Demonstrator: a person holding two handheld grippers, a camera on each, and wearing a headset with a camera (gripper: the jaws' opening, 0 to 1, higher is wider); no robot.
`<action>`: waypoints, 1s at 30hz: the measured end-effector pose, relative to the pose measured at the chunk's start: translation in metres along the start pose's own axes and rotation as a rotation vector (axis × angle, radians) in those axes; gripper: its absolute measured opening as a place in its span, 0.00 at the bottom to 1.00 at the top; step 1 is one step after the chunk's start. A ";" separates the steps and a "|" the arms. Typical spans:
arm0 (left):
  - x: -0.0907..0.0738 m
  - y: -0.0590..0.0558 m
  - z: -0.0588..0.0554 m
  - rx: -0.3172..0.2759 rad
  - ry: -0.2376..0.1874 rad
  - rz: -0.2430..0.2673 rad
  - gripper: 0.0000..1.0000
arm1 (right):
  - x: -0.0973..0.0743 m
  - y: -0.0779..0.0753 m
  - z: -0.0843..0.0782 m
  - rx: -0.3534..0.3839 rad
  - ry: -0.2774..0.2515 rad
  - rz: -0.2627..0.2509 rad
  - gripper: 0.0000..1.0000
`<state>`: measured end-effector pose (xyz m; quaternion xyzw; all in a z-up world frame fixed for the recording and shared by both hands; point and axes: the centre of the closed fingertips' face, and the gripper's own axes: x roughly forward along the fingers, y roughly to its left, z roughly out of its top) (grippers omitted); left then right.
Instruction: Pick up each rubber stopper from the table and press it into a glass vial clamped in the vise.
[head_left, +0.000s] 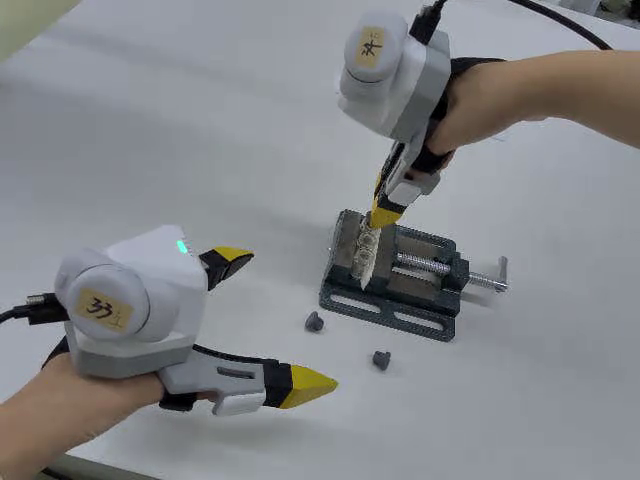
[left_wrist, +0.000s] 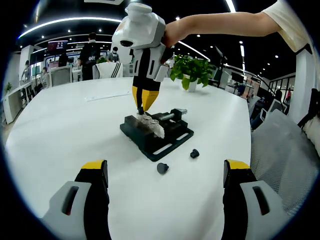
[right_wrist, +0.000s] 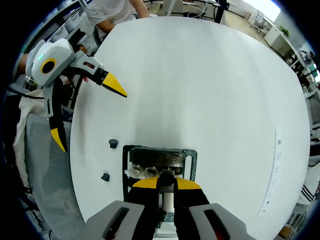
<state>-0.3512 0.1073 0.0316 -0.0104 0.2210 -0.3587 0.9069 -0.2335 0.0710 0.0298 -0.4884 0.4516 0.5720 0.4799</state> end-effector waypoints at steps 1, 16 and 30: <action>0.000 0.000 0.000 0.002 0.001 0.002 0.95 | 0.000 0.000 0.000 -0.011 -0.007 0.000 0.06; -0.002 -0.001 -0.001 -0.004 0.007 0.001 0.95 | -0.001 0.003 0.000 -0.142 -0.023 -0.007 0.07; -0.002 0.002 -0.002 -0.003 0.008 -0.002 0.95 | -0.010 -0.004 -0.002 -0.168 -0.080 -0.007 0.11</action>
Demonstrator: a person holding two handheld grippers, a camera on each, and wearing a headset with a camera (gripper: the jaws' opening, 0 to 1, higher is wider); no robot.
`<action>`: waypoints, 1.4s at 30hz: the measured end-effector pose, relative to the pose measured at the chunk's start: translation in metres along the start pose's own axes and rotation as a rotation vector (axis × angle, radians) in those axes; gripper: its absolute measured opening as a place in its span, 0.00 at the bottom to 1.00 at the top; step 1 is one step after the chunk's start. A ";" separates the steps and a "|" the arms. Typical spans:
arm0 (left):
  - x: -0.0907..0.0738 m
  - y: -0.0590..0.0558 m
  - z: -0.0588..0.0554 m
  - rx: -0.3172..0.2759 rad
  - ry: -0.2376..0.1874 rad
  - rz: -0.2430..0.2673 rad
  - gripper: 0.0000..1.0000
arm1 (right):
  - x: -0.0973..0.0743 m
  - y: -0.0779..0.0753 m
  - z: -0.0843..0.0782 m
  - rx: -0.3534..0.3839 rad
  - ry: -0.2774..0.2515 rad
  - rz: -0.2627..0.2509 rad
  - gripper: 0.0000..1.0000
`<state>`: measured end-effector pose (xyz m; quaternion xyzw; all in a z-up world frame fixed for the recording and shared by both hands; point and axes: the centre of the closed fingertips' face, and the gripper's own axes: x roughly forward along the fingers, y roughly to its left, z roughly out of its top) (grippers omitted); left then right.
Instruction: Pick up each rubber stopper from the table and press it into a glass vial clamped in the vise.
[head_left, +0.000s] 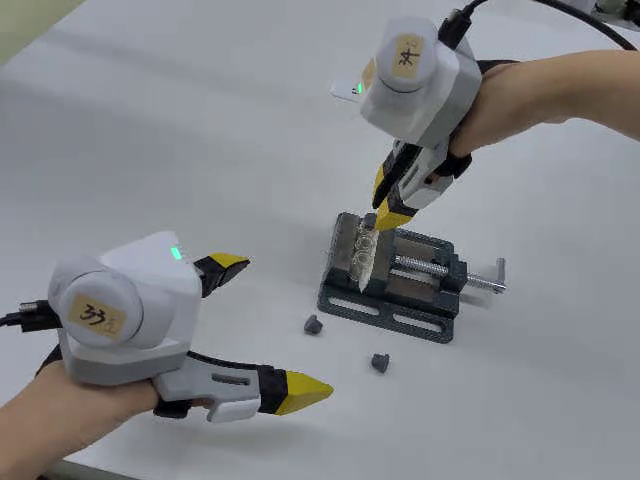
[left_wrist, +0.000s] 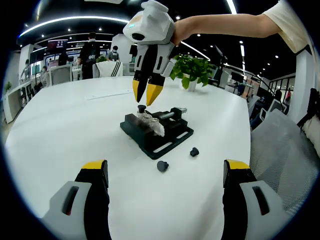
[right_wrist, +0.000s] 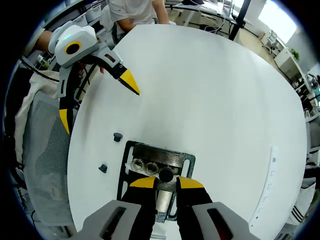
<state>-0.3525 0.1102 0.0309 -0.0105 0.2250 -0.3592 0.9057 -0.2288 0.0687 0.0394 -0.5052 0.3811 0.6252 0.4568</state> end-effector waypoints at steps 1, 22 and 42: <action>0.000 0.000 0.000 0.000 0.000 0.000 0.95 | 0.000 -0.001 0.001 -0.005 -0.012 0.000 0.09; 0.002 -0.001 -0.008 -0.018 0.014 0.000 0.93 | 0.005 0.006 0.003 0.004 -0.021 0.018 0.03; 0.008 -0.001 -0.012 -0.028 0.025 -0.010 0.92 | 0.005 0.007 0.003 0.033 0.002 0.020 0.01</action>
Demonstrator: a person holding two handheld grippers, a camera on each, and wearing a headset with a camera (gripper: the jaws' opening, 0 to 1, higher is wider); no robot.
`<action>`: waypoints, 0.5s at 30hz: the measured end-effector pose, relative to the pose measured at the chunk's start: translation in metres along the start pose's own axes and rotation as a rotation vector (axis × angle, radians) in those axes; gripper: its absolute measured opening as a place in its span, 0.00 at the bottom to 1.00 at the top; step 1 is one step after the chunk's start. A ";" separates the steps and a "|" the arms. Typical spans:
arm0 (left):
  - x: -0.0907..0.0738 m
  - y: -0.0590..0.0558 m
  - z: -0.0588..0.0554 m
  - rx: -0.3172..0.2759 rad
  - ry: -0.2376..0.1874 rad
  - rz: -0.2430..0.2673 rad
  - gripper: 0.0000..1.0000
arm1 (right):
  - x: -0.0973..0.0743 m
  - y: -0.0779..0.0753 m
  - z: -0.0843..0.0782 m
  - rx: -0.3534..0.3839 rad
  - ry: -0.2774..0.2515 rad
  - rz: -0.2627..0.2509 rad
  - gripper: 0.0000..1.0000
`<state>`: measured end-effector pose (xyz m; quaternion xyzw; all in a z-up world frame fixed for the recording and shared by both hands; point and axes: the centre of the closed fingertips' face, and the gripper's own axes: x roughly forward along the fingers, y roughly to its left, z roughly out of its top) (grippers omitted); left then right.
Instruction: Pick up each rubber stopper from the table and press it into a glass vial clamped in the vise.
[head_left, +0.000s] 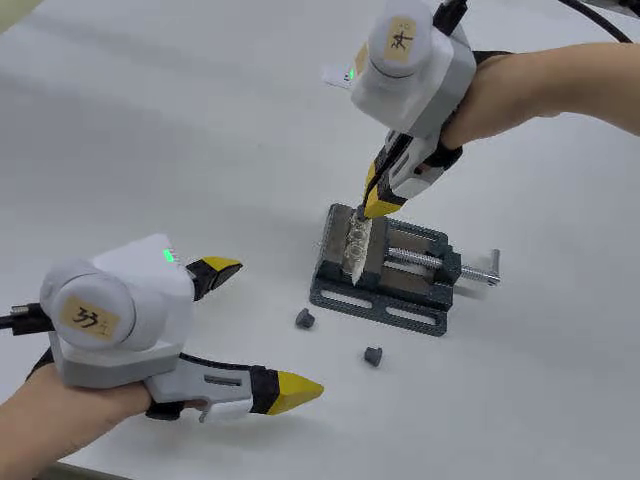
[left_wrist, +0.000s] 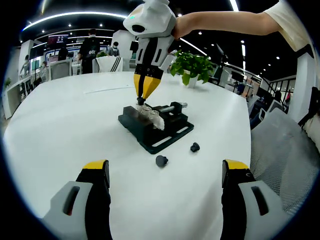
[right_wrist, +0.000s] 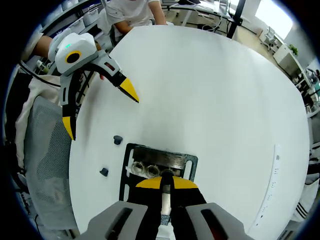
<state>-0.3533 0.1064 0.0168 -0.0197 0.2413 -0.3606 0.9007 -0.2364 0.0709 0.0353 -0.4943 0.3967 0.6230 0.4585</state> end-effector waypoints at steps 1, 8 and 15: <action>0.001 0.000 0.001 -0.001 -0.001 0.000 0.92 | 0.000 -0.001 -0.001 -0.002 0.006 0.001 0.00; 0.002 0.002 0.002 -0.008 -0.005 0.004 0.92 | 0.001 -0.001 0.000 0.033 0.002 0.020 0.00; 0.000 0.006 0.000 -0.017 -0.003 0.011 0.92 | 0.002 -0.002 0.002 0.052 0.012 0.037 0.00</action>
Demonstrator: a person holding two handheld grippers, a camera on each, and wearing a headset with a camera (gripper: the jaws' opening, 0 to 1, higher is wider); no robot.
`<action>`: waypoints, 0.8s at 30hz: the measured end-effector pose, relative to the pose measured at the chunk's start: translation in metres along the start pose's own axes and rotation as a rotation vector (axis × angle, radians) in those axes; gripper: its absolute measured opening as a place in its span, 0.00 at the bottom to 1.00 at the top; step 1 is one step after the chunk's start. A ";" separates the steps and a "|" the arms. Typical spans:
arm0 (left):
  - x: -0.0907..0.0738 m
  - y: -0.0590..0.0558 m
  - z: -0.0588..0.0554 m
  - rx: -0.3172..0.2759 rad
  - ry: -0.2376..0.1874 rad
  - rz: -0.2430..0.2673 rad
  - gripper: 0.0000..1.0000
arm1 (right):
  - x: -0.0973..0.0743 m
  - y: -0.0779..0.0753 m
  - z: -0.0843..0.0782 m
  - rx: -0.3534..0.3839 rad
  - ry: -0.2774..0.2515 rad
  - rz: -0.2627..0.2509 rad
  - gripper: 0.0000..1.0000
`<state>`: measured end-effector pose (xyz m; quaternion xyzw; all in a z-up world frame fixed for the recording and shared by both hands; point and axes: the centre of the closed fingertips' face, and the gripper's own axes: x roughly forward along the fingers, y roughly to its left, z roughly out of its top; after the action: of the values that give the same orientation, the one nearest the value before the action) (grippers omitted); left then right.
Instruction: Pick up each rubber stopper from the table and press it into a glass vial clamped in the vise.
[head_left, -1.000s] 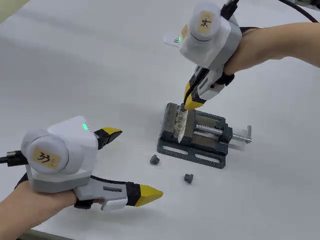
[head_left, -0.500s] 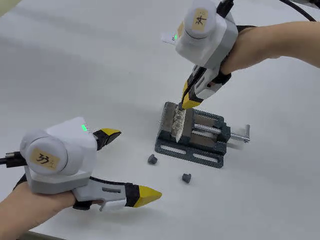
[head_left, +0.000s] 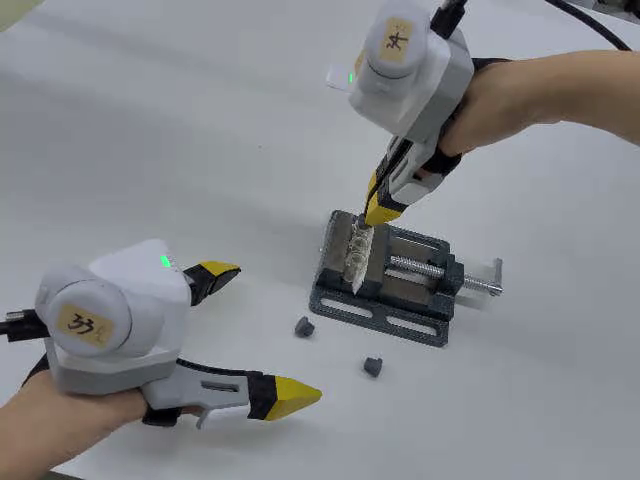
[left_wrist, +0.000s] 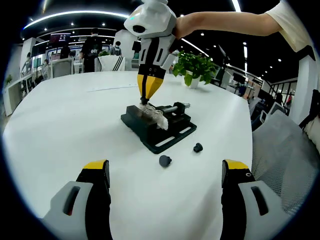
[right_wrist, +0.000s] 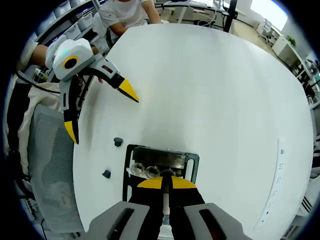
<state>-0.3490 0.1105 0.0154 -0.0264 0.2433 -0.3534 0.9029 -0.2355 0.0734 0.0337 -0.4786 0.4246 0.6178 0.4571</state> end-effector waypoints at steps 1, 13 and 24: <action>0.000 0.000 0.001 0.000 -0.002 0.001 0.92 | 0.000 -0.001 0.000 0.009 -0.003 0.000 0.00; 0.003 0.003 0.004 -0.004 -0.009 0.004 0.91 | 0.003 -0.001 -0.001 0.009 0.024 -0.017 0.00; 0.006 0.001 0.004 -0.004 -0.012 -0.002 0.91 | 0.004 0.000 -0.002 0.032 0.039 -0.061 0.00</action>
<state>-0.3423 0.1067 0.0165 -0.0303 0.2387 -0.3535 0.9039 -0.2352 0.0726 0.0295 -0.4957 0.4286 0.5874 0.4749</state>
